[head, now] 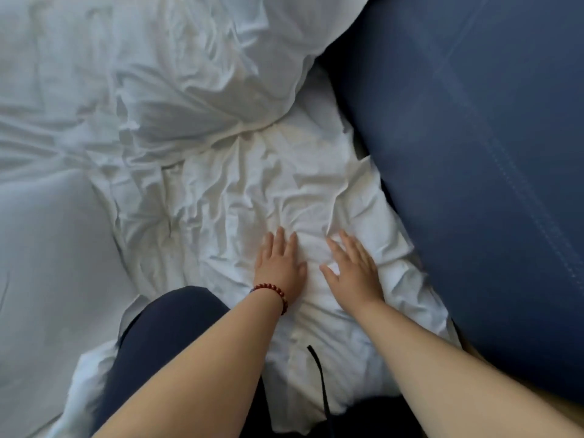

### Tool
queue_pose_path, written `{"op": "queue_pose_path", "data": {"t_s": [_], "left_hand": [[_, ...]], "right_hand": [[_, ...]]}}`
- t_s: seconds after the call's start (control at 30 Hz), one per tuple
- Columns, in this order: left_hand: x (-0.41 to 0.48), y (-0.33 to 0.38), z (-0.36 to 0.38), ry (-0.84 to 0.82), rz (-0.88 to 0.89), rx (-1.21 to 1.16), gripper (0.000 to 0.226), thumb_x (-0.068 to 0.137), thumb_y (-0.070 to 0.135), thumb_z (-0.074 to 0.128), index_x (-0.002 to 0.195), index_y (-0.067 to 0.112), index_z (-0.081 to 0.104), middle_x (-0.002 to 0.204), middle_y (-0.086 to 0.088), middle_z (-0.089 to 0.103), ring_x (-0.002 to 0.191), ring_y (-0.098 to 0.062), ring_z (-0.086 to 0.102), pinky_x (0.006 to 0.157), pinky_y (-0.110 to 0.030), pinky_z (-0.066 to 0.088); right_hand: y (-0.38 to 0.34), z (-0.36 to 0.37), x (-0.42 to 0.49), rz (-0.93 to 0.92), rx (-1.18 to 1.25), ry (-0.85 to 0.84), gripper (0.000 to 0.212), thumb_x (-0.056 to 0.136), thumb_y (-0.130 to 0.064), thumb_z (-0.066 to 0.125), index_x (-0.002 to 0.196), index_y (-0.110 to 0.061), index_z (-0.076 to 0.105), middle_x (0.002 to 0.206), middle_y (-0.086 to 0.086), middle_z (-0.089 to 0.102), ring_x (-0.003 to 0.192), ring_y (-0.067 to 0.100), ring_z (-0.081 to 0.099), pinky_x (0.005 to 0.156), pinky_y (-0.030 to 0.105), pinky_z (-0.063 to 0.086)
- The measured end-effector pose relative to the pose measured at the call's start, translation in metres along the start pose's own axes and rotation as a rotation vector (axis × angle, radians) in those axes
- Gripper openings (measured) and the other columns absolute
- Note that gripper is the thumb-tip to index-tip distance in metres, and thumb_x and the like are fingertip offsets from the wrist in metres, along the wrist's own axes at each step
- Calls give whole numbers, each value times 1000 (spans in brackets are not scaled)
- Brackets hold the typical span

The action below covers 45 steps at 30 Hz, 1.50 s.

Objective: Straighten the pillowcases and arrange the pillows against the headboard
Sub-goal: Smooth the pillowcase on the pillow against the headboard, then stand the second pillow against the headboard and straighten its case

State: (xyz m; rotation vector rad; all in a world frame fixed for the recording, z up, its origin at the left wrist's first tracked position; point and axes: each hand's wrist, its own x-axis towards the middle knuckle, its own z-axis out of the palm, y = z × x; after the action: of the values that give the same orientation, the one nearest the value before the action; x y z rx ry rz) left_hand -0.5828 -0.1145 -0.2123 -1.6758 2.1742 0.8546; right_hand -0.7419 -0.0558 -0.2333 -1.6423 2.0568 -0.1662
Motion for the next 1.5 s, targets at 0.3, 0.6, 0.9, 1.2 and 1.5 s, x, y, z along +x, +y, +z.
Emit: {"op": "queue_pose_path", "data": {"t_s": [0.3,0.6,0.9,1.2,1.5], "left_hand": [[-53,-8,36,112,98,17,57,104,36,32,156,20,17,165,1,7,152,-19,1,123,-34,3],[-122,-36,51,0,164,9,62,97,42,28,155,18,24,164,1,13,152,-19,8,123,-40,12],[-229,-140,11,167,262,26,53,103,36,41,152,17,33,160,-1,28,151,-20,12,121,-37,16],[-325,-270,-59,495,300,188,50,91,36,42,132,14,58,140,-6,56,135,-31,41,115,-45,25],[-307,-317,-73,500,142,119,70,93,52,42,153,18,29,162,-6,21,150,-30,6,121,-51,10]], "right_hand": [[20,25,-4,-92,-65,159,55,93,-42,42,142,-18,48,154,11,37,141,29,35,111,43,31],[-37,48,-52,171,50,230,57,85,-33,42,137,-13,53,150,12,43,141,33,35,114,46,25],[-139,95,-131,272,154,152,48,96,-27,49,142,-14,47,157,9,33,147,31,21,119,41,13],[-304,74,-161,111,646,168,41,101,-30,45,139,-14,50,144,9,49,133,23,45,112,33,34],[-386,56,-170,-35,808,-219,42,103,-37,41,138,-17,53,138,-2,55,128,10,48,102,17,31]]}}
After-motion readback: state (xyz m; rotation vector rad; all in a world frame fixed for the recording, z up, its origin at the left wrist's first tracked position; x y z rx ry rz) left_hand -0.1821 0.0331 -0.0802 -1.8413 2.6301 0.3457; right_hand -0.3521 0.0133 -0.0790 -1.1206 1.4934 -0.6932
